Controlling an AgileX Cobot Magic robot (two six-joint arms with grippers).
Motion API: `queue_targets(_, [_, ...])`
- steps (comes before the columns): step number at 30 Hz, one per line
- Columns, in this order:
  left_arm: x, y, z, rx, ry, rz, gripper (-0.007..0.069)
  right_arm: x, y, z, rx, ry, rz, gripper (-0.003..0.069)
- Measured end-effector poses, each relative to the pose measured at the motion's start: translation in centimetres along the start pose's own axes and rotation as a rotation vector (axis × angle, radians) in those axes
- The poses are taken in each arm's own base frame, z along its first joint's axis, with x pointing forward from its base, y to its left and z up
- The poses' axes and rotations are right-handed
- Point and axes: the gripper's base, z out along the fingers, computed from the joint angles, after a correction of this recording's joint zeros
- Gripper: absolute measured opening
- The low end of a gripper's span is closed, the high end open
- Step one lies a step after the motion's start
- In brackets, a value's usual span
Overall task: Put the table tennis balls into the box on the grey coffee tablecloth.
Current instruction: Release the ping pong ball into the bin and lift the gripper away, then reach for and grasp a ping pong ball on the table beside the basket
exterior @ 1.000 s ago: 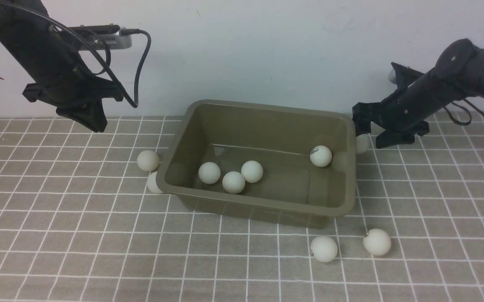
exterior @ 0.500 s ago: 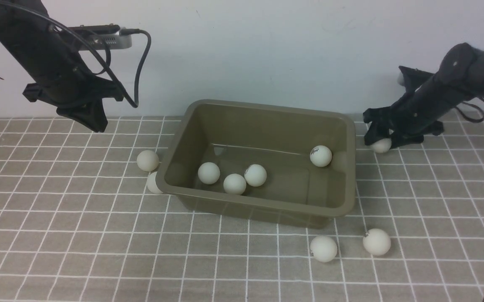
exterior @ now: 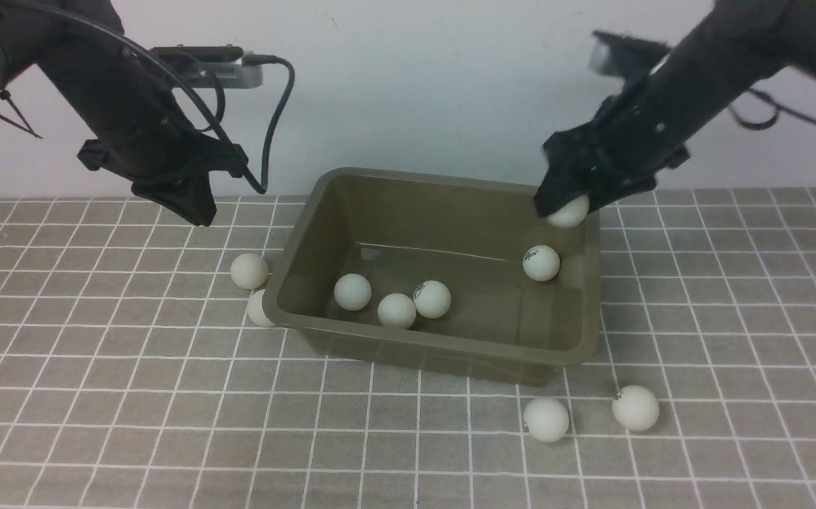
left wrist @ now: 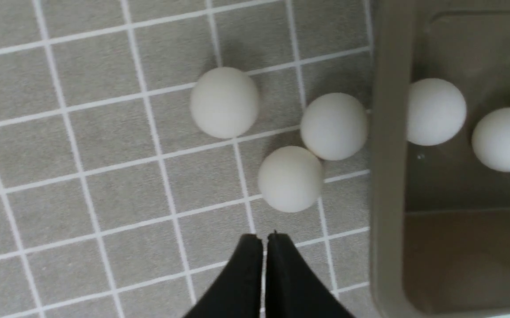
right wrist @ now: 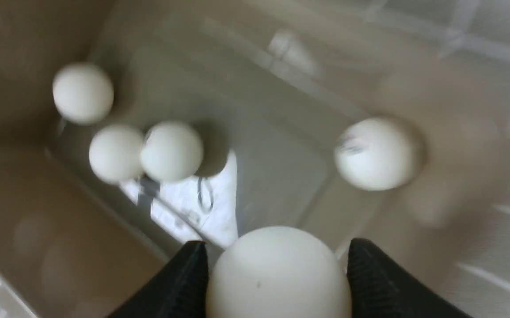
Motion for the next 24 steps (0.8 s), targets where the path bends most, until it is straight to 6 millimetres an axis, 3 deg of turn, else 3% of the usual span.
queue_targets(2, [-0.1, -0.4, 0.2, 0.002, -0.001, 0.008, -0.0005, 0.2, 0.4, 0.9, 0.008, 0.025, -0.001, 0.0459])
queue_targets(5, [-0.2, -1.2, 1.3, 0.011, 0.019, 0.027, -0.0005, 0.7, 1.6, 3.4, 0.058, 0.088, -0.041, 0.0601])
queue_targets(9, [-0.2, -1.4, 2.8, 0.015, 0.052, 0.032, -0.0005, 1.3, 2.0, 5.2, 0.143, 0.142, -0.084, 0.0594])
queue_targets(13, [-0.2, -1.3, 3.3, 0.016, 0.061, 0.03, -0.0005, 1.4, 0.2, 6.2, 0.256, 0.172, -0.091, 0.0425])
queue_targets(14, [-0.2, -1.3, 3.3, 0.016, 0.061, 0.03, -0.0005, 1.4, 0.2, 6.2, 0.256, 0.172, -0.091, 0.0425])
queue_targets(16, [-0.2, -1.3, 3.3, 0.016, 0.061, 0.03, -0.0005, 1.4, -2.3, 6.1, 0.321, 0.175, -0.028, 0.0251])
queue_targets(20, [-0.2, -1.3, 3.3, 0.016, 0.061, 0.03, -0.0005, 1.0, -4.5, 4.7, 0.343, 0.147, 0.024, 0.0085])
queue_targets(22, [-0.3, -1.3, 3.3, 0.016, 0.056, 0.031, -0.0003, 0.4, -4.6, 2.5, 0.341, 0.093, 0.038, 0.002])
queue_targets(24, [-0.5, -1.3, 3.3, 0.003, 0.03, 0.035, 0.0017, -0.1, -3.0, -1.5, 0.327, 0.001, 0.03, -0.0006])
